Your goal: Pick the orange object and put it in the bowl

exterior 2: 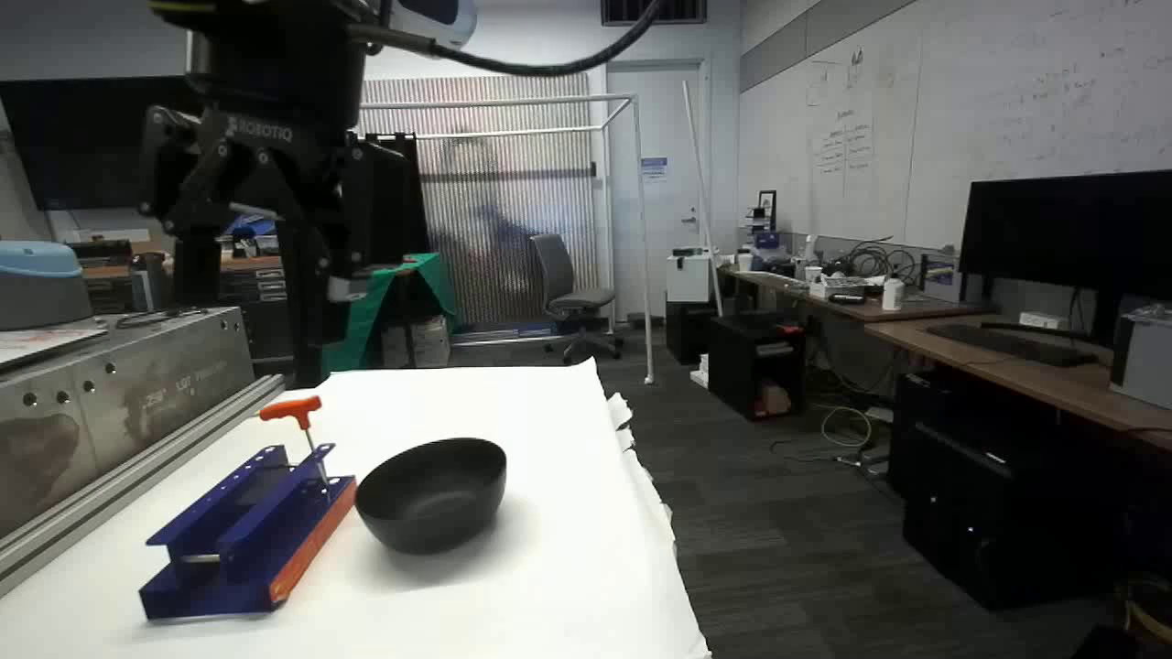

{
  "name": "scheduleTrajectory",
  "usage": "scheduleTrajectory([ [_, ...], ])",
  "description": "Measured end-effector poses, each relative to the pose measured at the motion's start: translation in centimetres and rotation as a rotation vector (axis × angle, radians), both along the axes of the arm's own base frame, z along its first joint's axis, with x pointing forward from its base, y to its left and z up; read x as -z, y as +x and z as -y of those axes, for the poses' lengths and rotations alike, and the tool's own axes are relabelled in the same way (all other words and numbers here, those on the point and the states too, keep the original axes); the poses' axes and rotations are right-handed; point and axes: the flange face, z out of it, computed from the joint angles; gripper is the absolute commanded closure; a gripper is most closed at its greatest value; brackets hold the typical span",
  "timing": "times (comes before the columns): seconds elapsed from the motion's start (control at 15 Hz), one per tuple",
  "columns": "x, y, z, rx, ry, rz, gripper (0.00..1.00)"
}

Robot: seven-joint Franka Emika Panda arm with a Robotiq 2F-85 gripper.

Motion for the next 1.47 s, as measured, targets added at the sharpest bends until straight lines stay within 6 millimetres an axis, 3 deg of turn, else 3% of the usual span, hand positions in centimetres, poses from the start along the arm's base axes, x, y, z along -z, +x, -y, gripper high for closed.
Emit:
scheduleTrajectory([
  [0.33, -0.7, 0.2, -0.1, 0.004, -0.007, 0.021, 0.00],
  [0.47, -0.4, 1.6, -0.6, 0.026, -0.030, 0.041, 0.00],
  [0.73, 1.4, 8.3, -3.7, 0.115, -0.089, 0.077, 0.00],
  [1.07, 5.6, 17.4, -8.6, 0.179, -0.123, 0.061, 0.00],
  [1.47, 11.8, 25.1, -12.8, 0.372, -0.175, -0.027, 0.00],
])
